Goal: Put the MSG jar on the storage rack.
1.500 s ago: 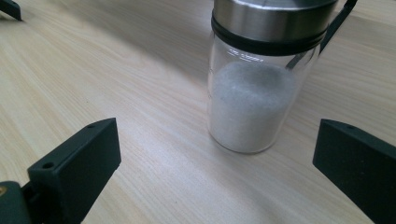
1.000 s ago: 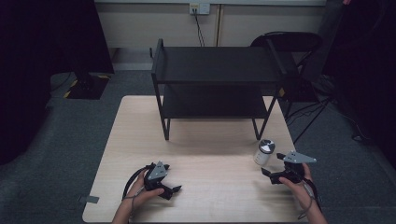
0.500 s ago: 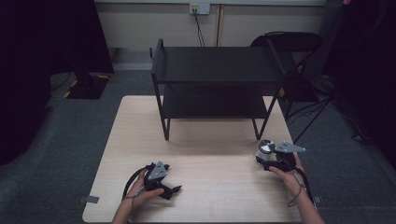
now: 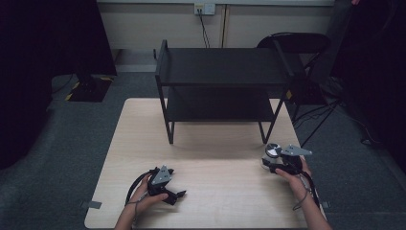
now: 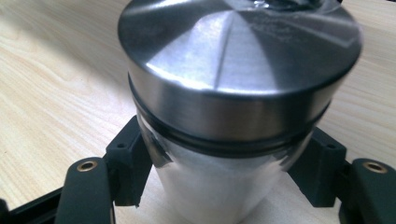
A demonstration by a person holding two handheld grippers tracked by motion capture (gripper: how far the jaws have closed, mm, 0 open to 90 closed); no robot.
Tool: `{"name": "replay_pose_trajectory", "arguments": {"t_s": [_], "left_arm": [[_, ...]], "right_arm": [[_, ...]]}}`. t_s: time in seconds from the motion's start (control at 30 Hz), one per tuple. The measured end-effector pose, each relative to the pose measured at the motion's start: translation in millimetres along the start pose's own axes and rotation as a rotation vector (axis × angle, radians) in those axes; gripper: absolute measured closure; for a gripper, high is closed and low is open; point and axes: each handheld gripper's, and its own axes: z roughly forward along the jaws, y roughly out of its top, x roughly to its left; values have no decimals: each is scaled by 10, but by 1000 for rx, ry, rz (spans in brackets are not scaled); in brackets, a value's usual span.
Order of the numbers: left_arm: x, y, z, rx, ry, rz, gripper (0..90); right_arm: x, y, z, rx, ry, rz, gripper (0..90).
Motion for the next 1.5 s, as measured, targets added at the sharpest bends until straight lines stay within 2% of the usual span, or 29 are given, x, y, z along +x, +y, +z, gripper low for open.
{"name": "replay_pose_trajectory", "arguments": {"t_s": [0.1,0.2,0.5,0.8,1.0,1.2,1.5], "left_arm": [[0,0,0,0,0,0,0],[0,1,0,0,0,0,0],[0,0,0,0,0,0,0],[0,-1,0,0,0,0,0],[0,0,0,0,0,0,0],[0,1,-1,0,0,0,0],[0,0,0,0,0,1,0]], "right_arm": [[34,34,-9,6,-11,-27,313],[15,82,-46,-8,3,-19,313],[62,452,-166,1,30,-29,314],[81,1015,-295,-4,72,-35,314],[101,1413,-359,-28,75,-47,313],[112,1742,-265,-55,82,-50,313],[143,2004,-31,-76,66,-37,313]]}}
